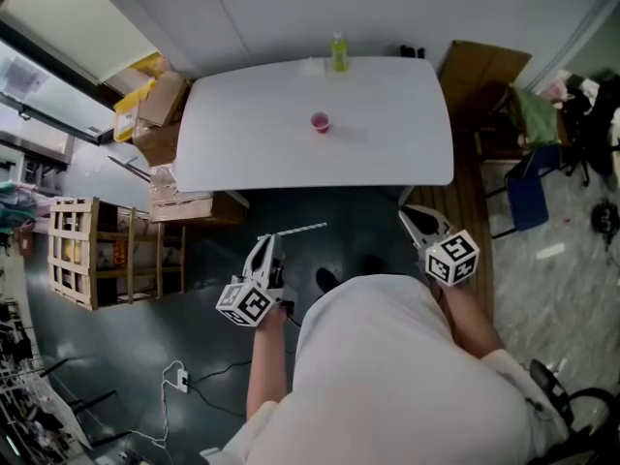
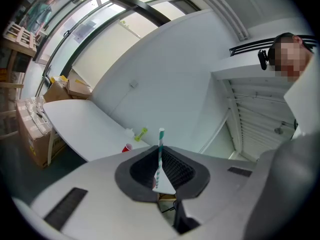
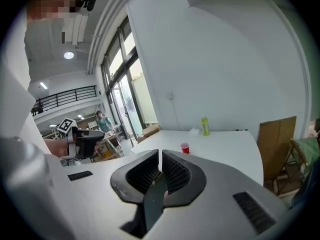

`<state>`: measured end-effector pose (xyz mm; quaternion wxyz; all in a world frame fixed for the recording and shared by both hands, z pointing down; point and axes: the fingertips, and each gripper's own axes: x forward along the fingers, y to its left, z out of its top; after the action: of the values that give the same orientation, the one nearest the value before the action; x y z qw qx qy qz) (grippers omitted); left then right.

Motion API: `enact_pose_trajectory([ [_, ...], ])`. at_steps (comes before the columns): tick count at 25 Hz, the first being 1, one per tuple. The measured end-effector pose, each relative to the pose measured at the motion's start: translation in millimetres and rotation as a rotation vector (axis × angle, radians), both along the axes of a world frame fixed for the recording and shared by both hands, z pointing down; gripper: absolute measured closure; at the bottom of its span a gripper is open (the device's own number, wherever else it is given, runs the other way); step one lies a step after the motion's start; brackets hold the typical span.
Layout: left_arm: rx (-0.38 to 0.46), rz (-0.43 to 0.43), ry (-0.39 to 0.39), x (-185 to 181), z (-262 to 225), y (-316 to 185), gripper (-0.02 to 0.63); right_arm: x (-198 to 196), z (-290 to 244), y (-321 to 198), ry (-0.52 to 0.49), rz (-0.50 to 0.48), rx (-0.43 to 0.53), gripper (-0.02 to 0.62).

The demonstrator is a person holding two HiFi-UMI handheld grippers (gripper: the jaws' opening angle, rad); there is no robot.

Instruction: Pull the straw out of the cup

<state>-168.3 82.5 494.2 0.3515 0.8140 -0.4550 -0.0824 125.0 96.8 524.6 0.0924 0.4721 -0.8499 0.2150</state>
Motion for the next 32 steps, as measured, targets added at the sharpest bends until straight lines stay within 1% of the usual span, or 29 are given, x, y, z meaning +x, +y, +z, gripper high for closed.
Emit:
enact_pose_trajectory([
  [4, -0.003, -0.008, -0.007, 5, -1, 3, 0.583, 7, 3, -2, -0.012, 0.007, -0.018, 0.546],
  [12, -0.001, -0.023, -0.053, 23, 3, 9, 0.583, 32, 10, -1, -0.015, -0.008, -0.047, 0.546],
  [19, 0.01, -0.049, -0.071, 42, 4, 14, 0.583, 50, 20, 1, 0.005, -0.071, -0.061, 0.546],
  [24, 0.012, -0.072, -0.071, 46, 6, 19, 0.583, 56, 24, -1, 0.006, -0.089, -0.062, 0.546],
  [28, -0.003, -0.08, -0.079, 48, 6, 18, 0.583, 56, 27, -4, 0.002, -0.095, -0.069, 0.546],
  [32, 0.003, -0.082, -0.068, 46, 10, 13, 0.583, 53, 30, -10, 0.01, -0.097, -0.074, 0.546],
])
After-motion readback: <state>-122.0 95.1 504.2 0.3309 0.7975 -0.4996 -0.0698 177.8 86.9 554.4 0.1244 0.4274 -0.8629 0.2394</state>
